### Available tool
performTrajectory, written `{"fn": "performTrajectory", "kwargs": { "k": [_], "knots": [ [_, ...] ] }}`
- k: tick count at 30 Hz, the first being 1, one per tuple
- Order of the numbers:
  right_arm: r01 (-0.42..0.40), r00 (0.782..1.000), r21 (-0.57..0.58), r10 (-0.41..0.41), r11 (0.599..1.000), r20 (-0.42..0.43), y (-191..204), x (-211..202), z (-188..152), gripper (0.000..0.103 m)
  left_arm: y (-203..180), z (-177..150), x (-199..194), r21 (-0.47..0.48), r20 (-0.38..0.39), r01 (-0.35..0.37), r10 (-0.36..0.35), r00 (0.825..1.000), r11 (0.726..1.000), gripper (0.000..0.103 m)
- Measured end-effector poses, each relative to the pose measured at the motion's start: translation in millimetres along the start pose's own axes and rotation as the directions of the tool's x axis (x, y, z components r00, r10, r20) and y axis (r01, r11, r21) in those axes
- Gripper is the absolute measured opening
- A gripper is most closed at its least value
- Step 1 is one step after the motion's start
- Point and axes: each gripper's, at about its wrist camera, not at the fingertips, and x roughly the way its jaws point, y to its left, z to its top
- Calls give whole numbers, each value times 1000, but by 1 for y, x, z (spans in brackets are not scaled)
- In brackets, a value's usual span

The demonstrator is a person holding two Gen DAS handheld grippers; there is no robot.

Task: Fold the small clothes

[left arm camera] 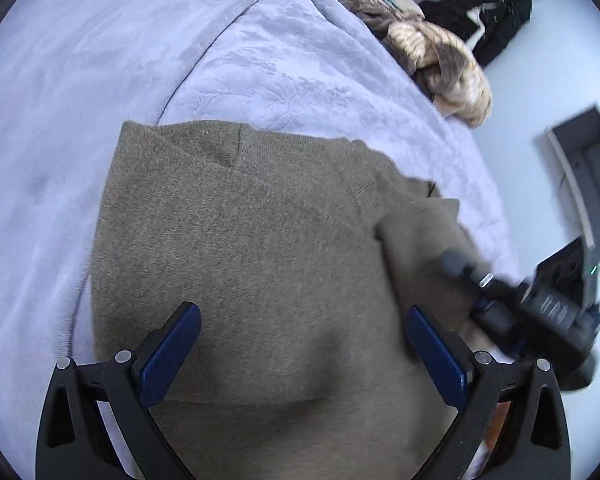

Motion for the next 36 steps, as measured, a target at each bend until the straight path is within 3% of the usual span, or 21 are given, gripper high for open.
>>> {"fn": "performTrajectory", "kwargs": {
  "k": [3,5,8,10,15,19,23,25,26,27,28,29,30,32,34,36],
  "knots": [
    [47,992,-173,-66,984,-105,27,22,-27,12,7,5,2,-56,3,77,-77,997,995,103],
    [82,975,-274,-134,958,-178,40,39,-47,13,11,5,4,-76,-15,105,-106,994,992,103],
    [144,946,-387,-241,911,-216,49,57,-71,14,14,4,12,-102,-48,139,-145,988,985,103],
    [144,937,-403,-256,904,-237,50,57,-80,17,14,3,15,-113,-58,146,-153,986,983,103],
    [146,954,-275,-209,950,-215,29,20,-79,47,8,5,19,-106,-69,154,-162,984,982,103],
    [211,963,-104,-224,972,-149,-12,-25,-80,52,3,11,25,-91,-68,145,-152,986,985,103],
    [200,980,163,-197,966,-35,-72,-74,-75,52,1,17,34,-87,-61,118,-123,991,989,102],
    [161,982,293,-183,942,49,-97,-96,-75,52,-3,18,33,-69,-50,92,-95,994,993,93],
    [139,980,339,-177,931,86,-105,-104,-77,52,-4,18,34,-60,-54,76,-79,995,995,73],
    [119,978,376,-174,919,117,-113,-110,-76,52,-5,18,36,-54,-66,64,-67,996,996,45],
    [92,973,423,-172,901,154,-122,-114,-75,52,-5,18,39,-55,-83,62,-67,994,997,30],
    [68,971,456,-165,887,176,-129,-115,-74,52,-4,18,42,-63,-105,67,-74,992,996,8],
    [41,971,484,-150,874,188,-134,-115,-71,50,-4,18,42,-69,-111,71,-78,991,995,7],
    [40,973,487,-145,872,180,-134,-113,-61,18,-9,18,34,-49,-91,89,-93,992,995,7],
    [83,971,423,-169,902,168,-126,-117,-52,8,-19,18,19,-7,-64,119,-119,991,993,7],
    [116,969,339,-182,934,169,-110,-126,-44,8,-25,14,8,30,-48,134,-132,990,991,8]
  ]
}}
